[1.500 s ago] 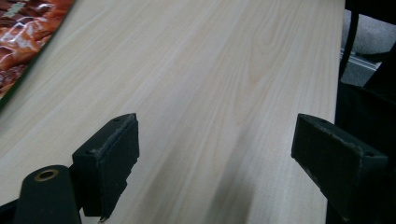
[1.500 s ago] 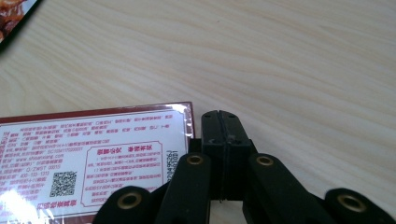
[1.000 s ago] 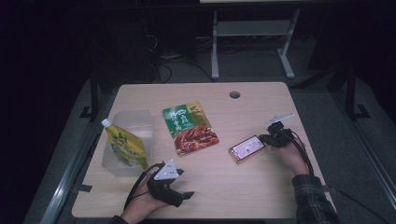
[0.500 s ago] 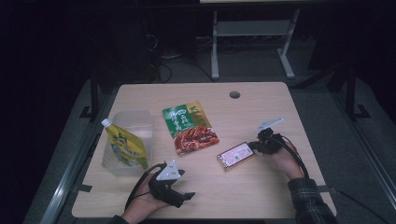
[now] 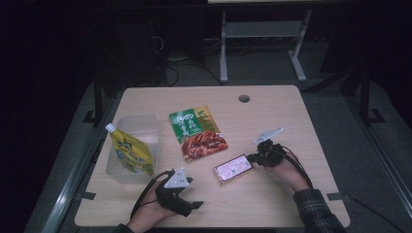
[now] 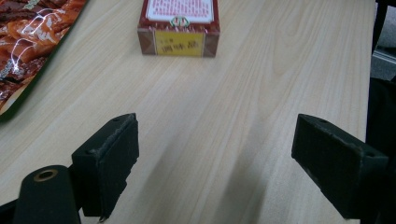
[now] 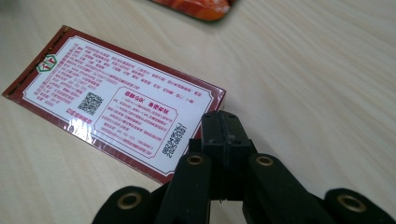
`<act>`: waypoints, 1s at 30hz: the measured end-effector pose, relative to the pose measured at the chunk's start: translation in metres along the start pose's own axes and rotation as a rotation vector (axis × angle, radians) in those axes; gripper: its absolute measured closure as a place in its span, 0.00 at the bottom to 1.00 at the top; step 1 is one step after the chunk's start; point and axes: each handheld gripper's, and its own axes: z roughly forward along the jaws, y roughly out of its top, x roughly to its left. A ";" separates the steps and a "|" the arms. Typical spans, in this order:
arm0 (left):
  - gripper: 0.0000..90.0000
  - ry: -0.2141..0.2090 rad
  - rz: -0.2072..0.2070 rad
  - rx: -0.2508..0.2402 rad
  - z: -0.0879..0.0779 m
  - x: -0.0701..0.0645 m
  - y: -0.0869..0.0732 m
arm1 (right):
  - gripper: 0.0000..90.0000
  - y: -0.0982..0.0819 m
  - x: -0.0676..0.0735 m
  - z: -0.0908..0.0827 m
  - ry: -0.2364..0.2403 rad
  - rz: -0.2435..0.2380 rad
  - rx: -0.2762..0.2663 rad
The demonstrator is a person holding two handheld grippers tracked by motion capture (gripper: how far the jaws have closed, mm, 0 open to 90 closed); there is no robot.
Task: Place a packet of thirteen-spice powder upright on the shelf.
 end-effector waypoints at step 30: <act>0.16 0.063 0.011 -0.017 0.013 0.010 0.013 | 0.59 -0.009 0.039 -0.015 0.084 0.027 -0.082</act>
